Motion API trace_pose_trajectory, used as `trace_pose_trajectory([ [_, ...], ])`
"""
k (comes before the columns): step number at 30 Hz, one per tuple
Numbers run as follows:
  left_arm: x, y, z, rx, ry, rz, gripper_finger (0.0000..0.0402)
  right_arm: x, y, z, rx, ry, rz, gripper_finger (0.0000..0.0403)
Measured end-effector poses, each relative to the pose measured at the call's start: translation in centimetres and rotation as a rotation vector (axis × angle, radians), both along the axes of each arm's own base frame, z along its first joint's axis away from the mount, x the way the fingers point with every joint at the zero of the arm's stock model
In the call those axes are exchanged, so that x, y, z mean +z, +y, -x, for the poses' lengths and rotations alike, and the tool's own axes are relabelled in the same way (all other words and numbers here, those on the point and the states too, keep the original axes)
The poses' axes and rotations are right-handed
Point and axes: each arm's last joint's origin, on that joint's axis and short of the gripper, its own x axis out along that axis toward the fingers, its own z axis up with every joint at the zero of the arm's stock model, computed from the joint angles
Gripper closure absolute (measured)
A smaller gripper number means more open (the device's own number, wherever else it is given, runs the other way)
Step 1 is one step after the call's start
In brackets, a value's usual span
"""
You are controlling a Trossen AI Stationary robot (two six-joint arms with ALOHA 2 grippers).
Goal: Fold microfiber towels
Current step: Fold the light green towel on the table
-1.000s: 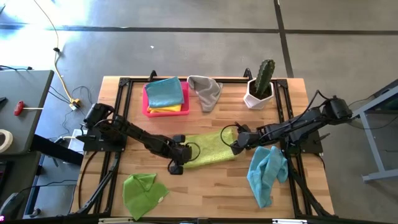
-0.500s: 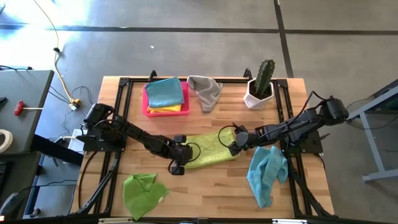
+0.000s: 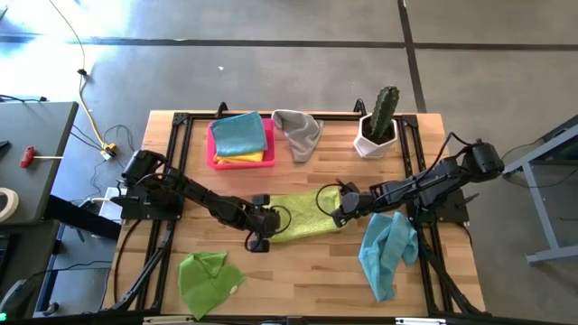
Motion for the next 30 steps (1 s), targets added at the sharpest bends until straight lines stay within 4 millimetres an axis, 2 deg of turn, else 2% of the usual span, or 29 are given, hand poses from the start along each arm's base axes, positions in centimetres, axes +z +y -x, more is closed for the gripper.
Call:
trace_pose_trajectory([
  [14,-0.2,0.0,1.0,0.082,0.104,0.061,0.0275,0.9,-1.3,1.5,0.007,0.112,-0.045,0.0402],
  [17,-0.2,0.0,1.2,0.085,0.116,0.066,0.0275,1.2,-1.5,2.2,0.005,0.214,-0.037,0.0402],
  [22,-0.1,0.0,1.2,0.081,0.118,0.076,0.0275,3.5,-1.9,2.6,0.021,0.432,0.062,0.0402],
  [27,0.0,0.0,1.2,0.079,0.118,0.08,0.0275,6.6,-1.9,2.1,0.016,0.528,0.112,0.0403],
  [30,0.0,0.0,1.2,0.078,0.118,0.08,0.0275,8.5,-1.9,1.5,0.001,0.527,0.107,0.0403],
])
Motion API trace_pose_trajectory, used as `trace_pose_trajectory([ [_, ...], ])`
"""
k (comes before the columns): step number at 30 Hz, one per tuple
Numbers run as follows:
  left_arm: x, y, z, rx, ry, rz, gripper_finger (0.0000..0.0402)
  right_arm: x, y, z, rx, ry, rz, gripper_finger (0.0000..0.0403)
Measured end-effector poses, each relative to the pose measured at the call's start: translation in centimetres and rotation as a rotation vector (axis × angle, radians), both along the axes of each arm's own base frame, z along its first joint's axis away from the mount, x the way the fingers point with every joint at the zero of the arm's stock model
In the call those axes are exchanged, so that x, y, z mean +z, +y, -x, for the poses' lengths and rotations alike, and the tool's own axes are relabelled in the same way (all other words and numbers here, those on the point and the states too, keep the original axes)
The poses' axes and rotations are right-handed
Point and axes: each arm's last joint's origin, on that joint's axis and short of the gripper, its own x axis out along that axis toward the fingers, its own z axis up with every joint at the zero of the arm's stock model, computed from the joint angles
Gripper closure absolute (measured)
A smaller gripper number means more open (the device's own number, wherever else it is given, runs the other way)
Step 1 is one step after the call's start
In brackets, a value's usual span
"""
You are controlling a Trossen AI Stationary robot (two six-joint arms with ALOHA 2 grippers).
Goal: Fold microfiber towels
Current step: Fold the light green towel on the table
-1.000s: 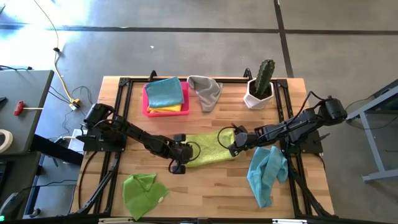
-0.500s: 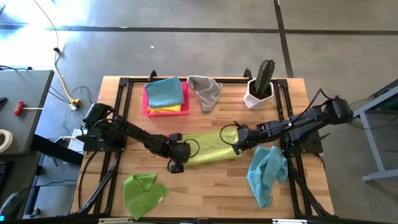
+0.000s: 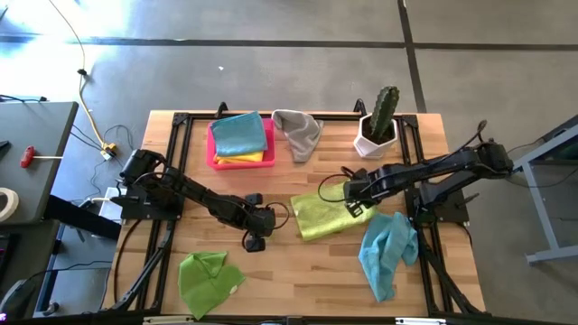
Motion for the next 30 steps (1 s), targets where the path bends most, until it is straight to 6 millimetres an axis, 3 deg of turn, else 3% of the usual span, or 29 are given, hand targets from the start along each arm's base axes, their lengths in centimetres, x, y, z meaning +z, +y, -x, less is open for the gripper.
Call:
trace_pose_trajectory([
  [5,0.0,0.0,0.0,0.011,-0.003,0.005,0.0275,2.9,0.2,-1.3,-0.009,-0.082,-0.009,0.0403],
  [10,0.0,0.0,0.0,0.038,-0.011,0.007,0.0275,4.2,0.6,-3.5,-0.002,-0.126,-0.002,0.0403],
  [23,0.3,0.1,-0.7,0.07,-0.102,-0.046,0.0275,1.9,2.3,-11.1,0.122,-0.04,-0.06,0.0403],
  [30,0.4,0.3,-0.9,0.077,-0.124,-0.118,0.0275,1.9,2.7,-13.6,0.111,-0.06,-0.083,0.0403],
])
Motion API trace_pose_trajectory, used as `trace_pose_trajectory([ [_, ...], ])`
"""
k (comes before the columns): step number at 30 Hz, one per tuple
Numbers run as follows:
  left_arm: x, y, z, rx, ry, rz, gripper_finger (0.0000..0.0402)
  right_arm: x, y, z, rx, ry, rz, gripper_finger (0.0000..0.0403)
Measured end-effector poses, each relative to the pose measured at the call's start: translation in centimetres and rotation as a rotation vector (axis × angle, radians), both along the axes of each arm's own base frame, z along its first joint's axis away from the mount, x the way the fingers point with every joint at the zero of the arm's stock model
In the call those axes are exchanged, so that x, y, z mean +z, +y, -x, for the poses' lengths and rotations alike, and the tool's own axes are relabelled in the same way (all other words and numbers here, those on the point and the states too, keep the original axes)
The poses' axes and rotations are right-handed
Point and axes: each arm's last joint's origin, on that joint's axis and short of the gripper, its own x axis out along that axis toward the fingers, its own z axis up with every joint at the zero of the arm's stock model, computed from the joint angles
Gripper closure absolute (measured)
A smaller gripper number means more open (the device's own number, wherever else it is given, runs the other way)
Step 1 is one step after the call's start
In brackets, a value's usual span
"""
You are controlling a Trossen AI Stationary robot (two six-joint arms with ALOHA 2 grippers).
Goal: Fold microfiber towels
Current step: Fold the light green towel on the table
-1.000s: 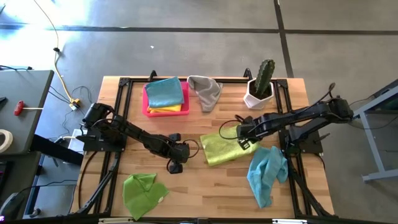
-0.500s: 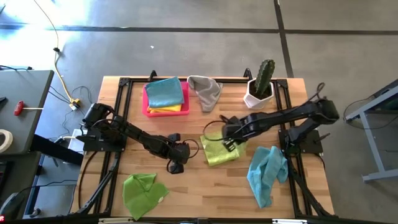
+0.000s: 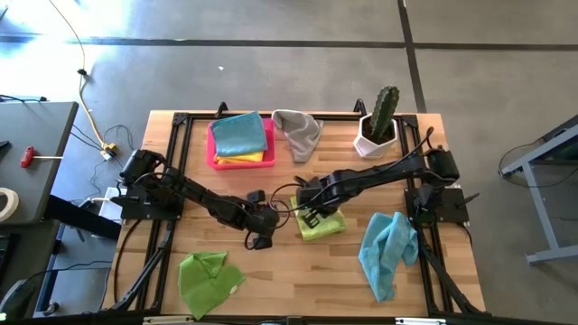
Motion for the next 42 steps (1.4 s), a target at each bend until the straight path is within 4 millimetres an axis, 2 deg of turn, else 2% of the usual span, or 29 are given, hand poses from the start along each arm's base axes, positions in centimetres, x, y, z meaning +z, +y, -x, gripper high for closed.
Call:
trace_pose_trajectory([
  [8,0.1,0.0,-0.2,-0.051,-0.013,-0.029,0.0275,0.1,0.6,-0.9,-0.087,-0.065,-0.018,0.0403],
  [12,0.2,-0.1,-0.4,-0.077,-0.018,-0.041,0.0275,0.0,1.3,-1.2,-0.073,-0.091,-0.022,0.0403],
  [17,0.3,-0.1,-0.5,-0.092,-0.033,-0.047,0.0275,-1.2,1.6,-1.5,-0.006,-0.065,0.001,0.0399],
  [20,0.3,-0.1,-0.6,-0.092,-0.043,-0.045,0.0275,-1.6,1.6,-1.8,0.035,-0.061,0.007,0.0375],
  [24,0.3,-0.1,-0.6,-0.091,-0.046,-0.045,0.0275,-1.5,1.8,-2.3,0.084,-0.111,-0.006,0.0318],
  [28,0.3,-0.1,-0.6,-0.088,-0.048,-0.042,0.0275,-0.5,1.9,-2.5,0.16,-0.149,-0.004,0.0267],
  [32,0.4,-0.1,-0.8,-0.07,-0.067,-0.029,0.0275,1.4,1.9,-1.8,0.271,-0.12,0.116,0.0248],
  [35,0.5,-0.2,-1.0,-0.051,-0.098,-0.013,0.0275,1.8,1.6,-0.3,0.305,0.014,0.27,0.025],
  [37,0.6,-0.2,-1.1,-0.047,-0.121,-0.005,0.0275,1.2,1.6,0.5,0.286,0.085,0.333,0.0254],
  [42,1.2,-0.3,-1.9,-0.068,-0.214,-0.005,0.0275,-1.7,2.7,2.0,0.339,0.167,0.314,0.0258],
])
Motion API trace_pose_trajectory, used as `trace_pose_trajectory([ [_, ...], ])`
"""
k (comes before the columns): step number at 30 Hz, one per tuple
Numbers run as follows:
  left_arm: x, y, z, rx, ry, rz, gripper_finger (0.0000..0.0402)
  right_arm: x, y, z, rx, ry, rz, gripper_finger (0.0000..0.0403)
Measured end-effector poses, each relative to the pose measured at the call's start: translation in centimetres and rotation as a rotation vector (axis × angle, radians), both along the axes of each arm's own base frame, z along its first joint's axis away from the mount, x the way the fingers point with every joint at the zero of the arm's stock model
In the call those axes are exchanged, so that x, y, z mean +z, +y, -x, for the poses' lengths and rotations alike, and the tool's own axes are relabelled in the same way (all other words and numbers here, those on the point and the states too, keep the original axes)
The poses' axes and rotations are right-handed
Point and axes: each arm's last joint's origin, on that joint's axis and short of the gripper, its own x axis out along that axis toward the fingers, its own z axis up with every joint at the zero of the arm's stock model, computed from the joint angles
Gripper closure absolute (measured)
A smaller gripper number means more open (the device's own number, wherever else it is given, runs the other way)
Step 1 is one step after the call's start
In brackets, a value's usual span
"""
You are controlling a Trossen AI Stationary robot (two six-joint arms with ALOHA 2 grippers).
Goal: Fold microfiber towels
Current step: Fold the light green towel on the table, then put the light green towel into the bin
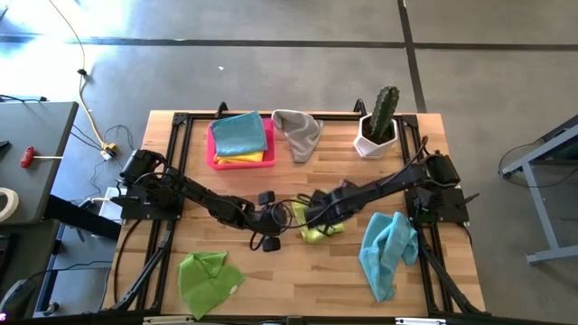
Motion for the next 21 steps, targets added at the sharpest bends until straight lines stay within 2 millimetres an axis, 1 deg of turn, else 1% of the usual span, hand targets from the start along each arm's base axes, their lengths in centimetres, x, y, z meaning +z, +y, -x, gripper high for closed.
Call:
trace_pose_trajectory([
  [3,0.5,0.0,-0.6,-0.032,-0.064,-0.013,0.0275,-1.0,0.8,0.9,0.081,0.055,0.012,0.0258],
  [5,0.6,0.0,-0.7,-0.055,-0.074,-0.028,0.0275,-1.3,0.9,1.7,0.116,0.078,0.019,0.0258],
  [7,0.6,0.2,-0.7,-0.05,-0.077,-0.02,0.0275,-1.2,0.4,2.9,0.118,0.085,0.037,0.026],
  [9,0.8,0.8,-0.8,-0.021,-0.083,0.027,0.0275,-1.1,-0.3,4.2,0.108,0.056,0.034,0.0262],
  [11,0.9,1.6,-0.9,0.014,-0.097,0.086,0.0275,-0.7,-1.0,5.5,0.092,-0.03,0.015,0.0265],
  [15,0.8,3.1,-1.0,0.09,-0.108,0.186,0.0275,-0.5,-1.7,7.9,0.107,-0.269,-0.049,0.0265],
  [18,0.7,4.4,-1.1,0.132,-0.113,0.291,0.0275,-1.2,-2.0,9.6,0.12,-0.425,-0.085,0.0265],
  [21,0.1,5.6,-0.7,0.219,-0.13,0.371,0.0275,-2.6,-2.2,11.2,0.157,-0.533,-0.106,0.0265],
])
